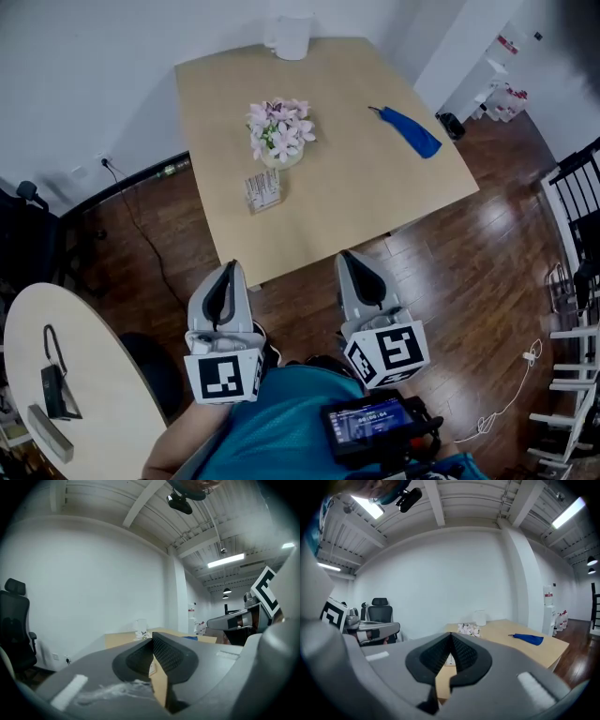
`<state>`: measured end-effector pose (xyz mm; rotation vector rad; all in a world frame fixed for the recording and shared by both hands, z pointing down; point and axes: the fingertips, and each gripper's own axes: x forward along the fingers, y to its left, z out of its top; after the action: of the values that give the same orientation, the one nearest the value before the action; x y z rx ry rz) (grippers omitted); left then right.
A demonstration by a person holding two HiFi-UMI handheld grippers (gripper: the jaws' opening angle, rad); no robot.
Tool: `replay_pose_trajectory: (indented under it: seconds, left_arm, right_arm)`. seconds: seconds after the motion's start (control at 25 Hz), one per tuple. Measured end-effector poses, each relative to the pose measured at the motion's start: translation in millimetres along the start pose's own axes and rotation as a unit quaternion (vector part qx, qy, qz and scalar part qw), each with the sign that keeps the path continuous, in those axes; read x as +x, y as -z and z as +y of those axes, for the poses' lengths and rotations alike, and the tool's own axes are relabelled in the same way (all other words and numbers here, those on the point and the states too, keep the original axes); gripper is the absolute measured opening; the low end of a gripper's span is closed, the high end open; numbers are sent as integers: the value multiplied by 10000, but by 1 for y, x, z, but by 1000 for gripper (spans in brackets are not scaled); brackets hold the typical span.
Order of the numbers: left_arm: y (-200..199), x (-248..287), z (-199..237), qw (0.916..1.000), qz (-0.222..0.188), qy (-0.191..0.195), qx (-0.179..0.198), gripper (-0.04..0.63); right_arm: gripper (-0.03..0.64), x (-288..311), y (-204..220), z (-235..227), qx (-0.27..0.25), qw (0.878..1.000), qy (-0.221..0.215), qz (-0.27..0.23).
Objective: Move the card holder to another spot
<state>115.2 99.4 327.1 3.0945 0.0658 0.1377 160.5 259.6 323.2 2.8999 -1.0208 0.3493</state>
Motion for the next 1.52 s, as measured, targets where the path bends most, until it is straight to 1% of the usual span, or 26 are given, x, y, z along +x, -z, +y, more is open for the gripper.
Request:
replay_pose_trajectory:
  seconds: [0.16, 0.32, 0.44, 0.6, 0.72, 0.8, 0.92, 1.04, 1.08, 1.12, 1.16, 1.32, 1.52]
  left_arm:
    - [-4, 17, 28, 10000, -40, 42, 50, 14]
    - [-4, 32, 51, 9999, -21, -145, 53, 14]
    - [4, 47, 63, 9993, 69, -346, 81, 14]
    - [15, 73, 76, 9970, 199, -706, 232, 14]
    - [30, 92, 82, 9933, 420, -1024, 322, 14]
    - [44, 105, 85, 9905, 602, -1171, 397, 14]
    - [66, 123, 86, 9866, 880, -1307, 425, 14]
    - [90, 134, 87, 9823, 1160, -1426, 350, 15]
    - [98, 138, 89, 9805, 1261, -1474, 302, 15]
    - [106, 141, 90, 9786, 1358, -1528, 231, 15]
    - [113, 144, 92, 9767, 1439, -1585, 142, 15]
    - [132, 149, 96, 9708, 1662, -1727, -122, 15]
    - [148, 155, 94, 9673, 1849, -1721, -226, 15]
  right_arm:
    - [-6, 31, -6, 9, -71, 9999, 65, 55]
    - [-6, 60, -5, 14, -130, 9998, -56, 156]
    - [-6, 85, 1, 8, -144, 9994, -184, 265]
    - [-6, 124, 14, -7, -203, 9982, -400, 386]
    - [-6, 154, 31, -19, -280, 9961, -599, 581]
    - [-6, 172, 46, -26, -330, 9939, -747, 743]
    - [-6, 198, 70, -34, -364, 9895, -1010, 967]
    - [-2, 219, 94, -38, -381, 9842, -1277, 1163]
    - [43, 225, 102, -40, -384, 9821, -1362, 1243]
    - [71, 232, 111, -41, -400, 9798, -1439, 1332]
    - [72, 238, 121, -42, -432, 9772, -1506, 1433]
    - [72, 252, 161, -43, -584, 9640, -1704, 1954]
    - [94, 265, 194, -40, -733, 9518, -1885, 2307]
